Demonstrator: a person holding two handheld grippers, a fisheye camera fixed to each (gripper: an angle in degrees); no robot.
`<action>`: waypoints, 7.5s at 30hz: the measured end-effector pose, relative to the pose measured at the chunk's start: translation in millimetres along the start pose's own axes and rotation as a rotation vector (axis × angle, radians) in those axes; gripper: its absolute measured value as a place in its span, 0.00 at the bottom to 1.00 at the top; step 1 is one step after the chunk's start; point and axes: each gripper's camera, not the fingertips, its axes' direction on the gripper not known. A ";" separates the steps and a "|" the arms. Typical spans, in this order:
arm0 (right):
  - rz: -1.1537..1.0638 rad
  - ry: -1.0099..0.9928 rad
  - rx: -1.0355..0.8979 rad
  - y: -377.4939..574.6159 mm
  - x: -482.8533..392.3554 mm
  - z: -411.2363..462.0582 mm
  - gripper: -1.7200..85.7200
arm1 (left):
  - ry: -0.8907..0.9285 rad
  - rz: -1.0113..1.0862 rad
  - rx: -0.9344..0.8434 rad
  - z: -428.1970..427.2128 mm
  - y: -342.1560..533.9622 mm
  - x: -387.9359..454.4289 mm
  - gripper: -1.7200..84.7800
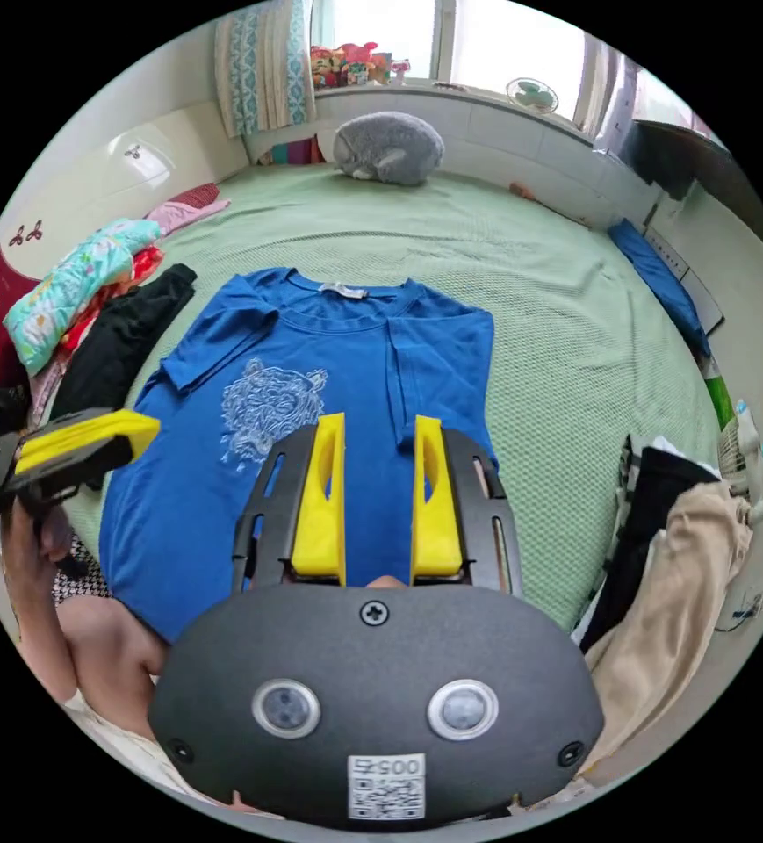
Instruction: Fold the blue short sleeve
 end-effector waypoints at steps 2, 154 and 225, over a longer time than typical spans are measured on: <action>0.004 0.025 -0.049 -19.7 3.9 18.3 0.15 | 0.007 -0.005 -0.002 6.4 -7.8 -0.8 0.01; 0.169 -0.082 -0.314 -39.8 -48.9 40.0 0.01 | -0.303 -0.030 -0.245 88.2 82.6 20.3 0.02; 0.303 0.073 -0.150 153.1 -162.5 -36.3 0.01 | -0.218 -0.185 -0.038 -27.2 202.6 99.0 0.02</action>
